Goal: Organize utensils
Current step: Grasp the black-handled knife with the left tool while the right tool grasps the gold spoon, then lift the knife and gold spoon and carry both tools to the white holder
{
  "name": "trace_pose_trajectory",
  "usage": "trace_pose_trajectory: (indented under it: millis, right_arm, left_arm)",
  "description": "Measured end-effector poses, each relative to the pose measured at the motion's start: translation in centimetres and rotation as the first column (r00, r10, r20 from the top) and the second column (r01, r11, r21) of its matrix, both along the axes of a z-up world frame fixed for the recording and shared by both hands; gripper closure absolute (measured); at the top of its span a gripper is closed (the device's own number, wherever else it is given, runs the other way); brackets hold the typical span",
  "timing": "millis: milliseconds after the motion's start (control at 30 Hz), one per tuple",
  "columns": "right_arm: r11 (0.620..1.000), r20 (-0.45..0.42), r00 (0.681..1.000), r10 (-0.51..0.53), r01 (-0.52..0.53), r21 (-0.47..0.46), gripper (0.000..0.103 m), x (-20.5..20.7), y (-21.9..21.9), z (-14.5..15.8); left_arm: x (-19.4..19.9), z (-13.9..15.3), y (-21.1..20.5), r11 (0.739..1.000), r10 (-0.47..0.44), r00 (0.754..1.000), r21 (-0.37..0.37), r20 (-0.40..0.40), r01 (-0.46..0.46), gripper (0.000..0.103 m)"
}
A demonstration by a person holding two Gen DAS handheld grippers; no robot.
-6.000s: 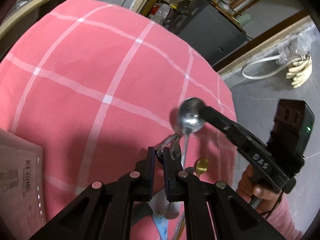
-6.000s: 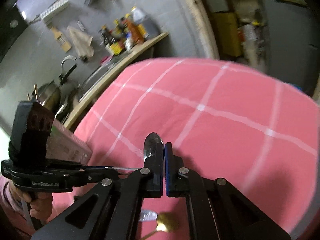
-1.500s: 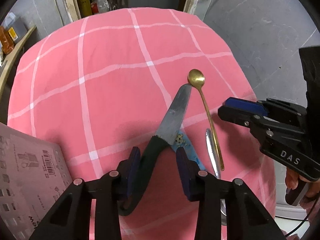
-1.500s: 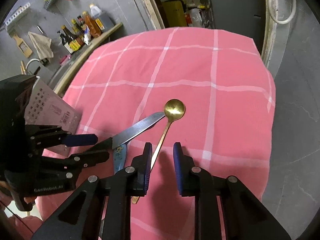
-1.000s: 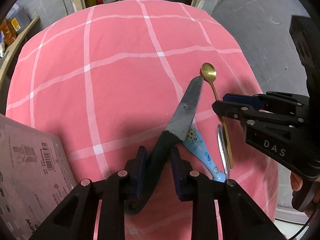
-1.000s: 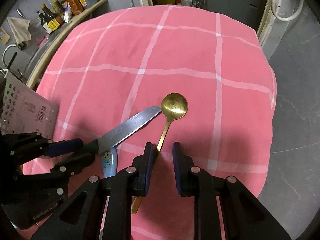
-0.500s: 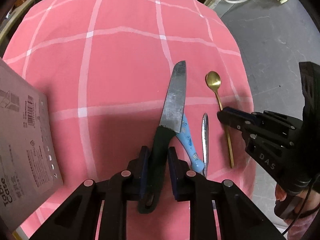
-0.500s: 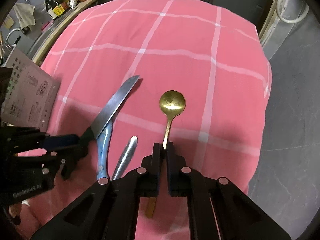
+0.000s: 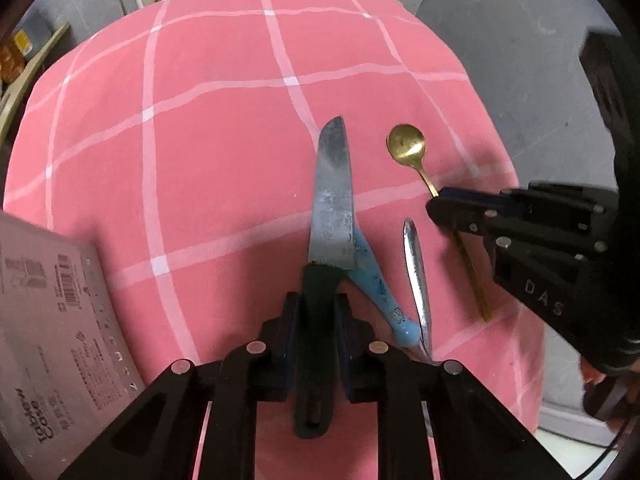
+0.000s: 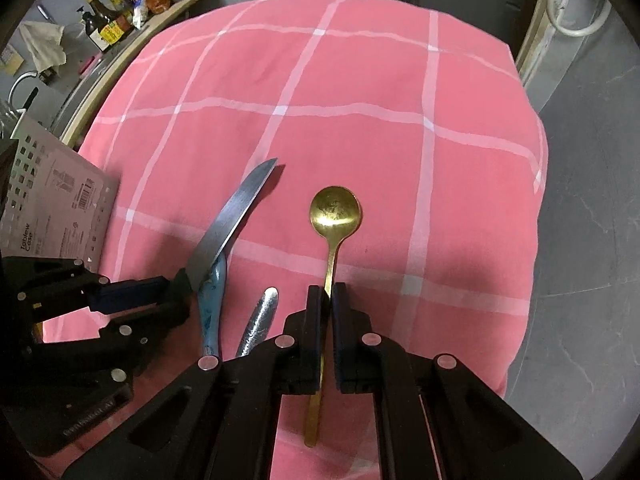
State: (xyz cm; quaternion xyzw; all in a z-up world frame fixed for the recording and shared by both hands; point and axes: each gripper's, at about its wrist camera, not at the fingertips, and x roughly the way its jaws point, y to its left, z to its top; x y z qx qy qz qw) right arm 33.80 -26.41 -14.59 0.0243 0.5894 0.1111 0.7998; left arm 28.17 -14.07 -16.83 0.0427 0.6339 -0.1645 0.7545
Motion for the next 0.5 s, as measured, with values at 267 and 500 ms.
trace_pose_trajectory:
  millis: [267, 500]
  right_arm:
    - [0.936, 0.007, 0.978, -0.206, 0.195, 0.294, 0.099, -3.2, -3.8, 3.1]
    - [0.907, 0.101, 0.955, -0.280, 0.229, 0.352, 0.099, -5.9, -5.0, 4.3]
  left_arm:
    - [-1.4, -0.1, 3.6, 0.964, 0.146, 0.988, -0.218, -0.057, -0.155, 0.088]
    - [-3.5, 2.5, 3.5, 0.940, 0.167, 0.984, -0.310, 0.060, -0.141, 0.088]
